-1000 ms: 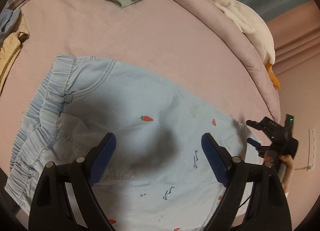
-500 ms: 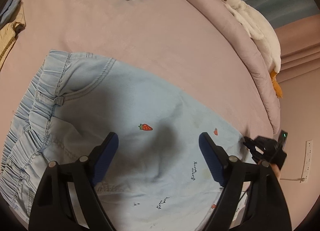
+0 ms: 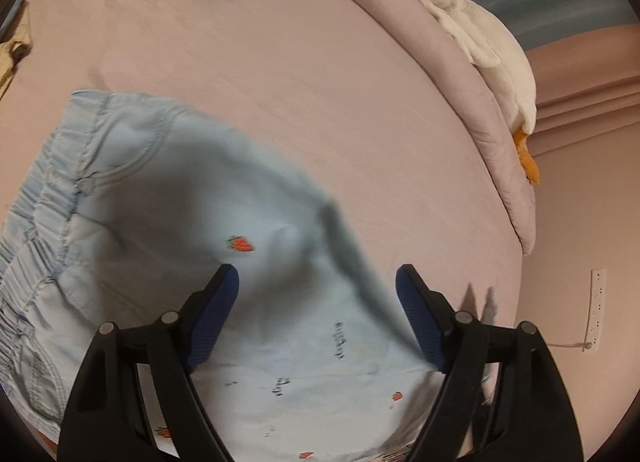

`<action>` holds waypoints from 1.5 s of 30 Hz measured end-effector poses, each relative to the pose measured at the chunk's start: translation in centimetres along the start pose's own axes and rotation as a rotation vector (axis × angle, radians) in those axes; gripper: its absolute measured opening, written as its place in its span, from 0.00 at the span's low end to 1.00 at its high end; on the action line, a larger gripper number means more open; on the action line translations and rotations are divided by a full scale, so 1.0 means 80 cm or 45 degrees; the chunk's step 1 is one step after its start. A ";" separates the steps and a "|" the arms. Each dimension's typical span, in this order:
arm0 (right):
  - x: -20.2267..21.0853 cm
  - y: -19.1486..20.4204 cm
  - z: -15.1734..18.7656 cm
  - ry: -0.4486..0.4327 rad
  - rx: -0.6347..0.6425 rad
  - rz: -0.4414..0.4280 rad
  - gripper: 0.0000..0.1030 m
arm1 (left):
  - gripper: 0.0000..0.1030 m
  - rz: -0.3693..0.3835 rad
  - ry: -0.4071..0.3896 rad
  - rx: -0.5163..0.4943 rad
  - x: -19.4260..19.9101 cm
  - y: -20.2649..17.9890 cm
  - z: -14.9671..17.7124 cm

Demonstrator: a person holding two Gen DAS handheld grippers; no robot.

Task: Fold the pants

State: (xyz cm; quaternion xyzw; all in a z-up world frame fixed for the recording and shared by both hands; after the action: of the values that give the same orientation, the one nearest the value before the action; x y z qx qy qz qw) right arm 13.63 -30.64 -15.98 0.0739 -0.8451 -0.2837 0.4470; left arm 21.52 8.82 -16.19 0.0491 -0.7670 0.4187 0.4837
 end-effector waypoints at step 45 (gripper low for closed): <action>-0.001 -0.062 0.085 0.189 -0.029 0.275 0.07 | 0.29 -0.109 0.150 -0.123 0.030 0.128 0.168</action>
State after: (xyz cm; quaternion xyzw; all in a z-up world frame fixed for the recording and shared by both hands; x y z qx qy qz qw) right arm 7.66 -31.88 -21.74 -0.0018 -0.8095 -0.2374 0.5371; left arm 5.89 6.97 -22.82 0.0337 -0.7538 0.3622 0.5472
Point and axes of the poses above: each gripper's, at about its wrist camera, not at the fingertips, and x roughly against the way its jaws point, y to its left, z to its underside, the point moved 2 cm from there along -x, roughly the way its jaws point, and after that the axes turned 2 degrees about z, right-handed, at the moved point
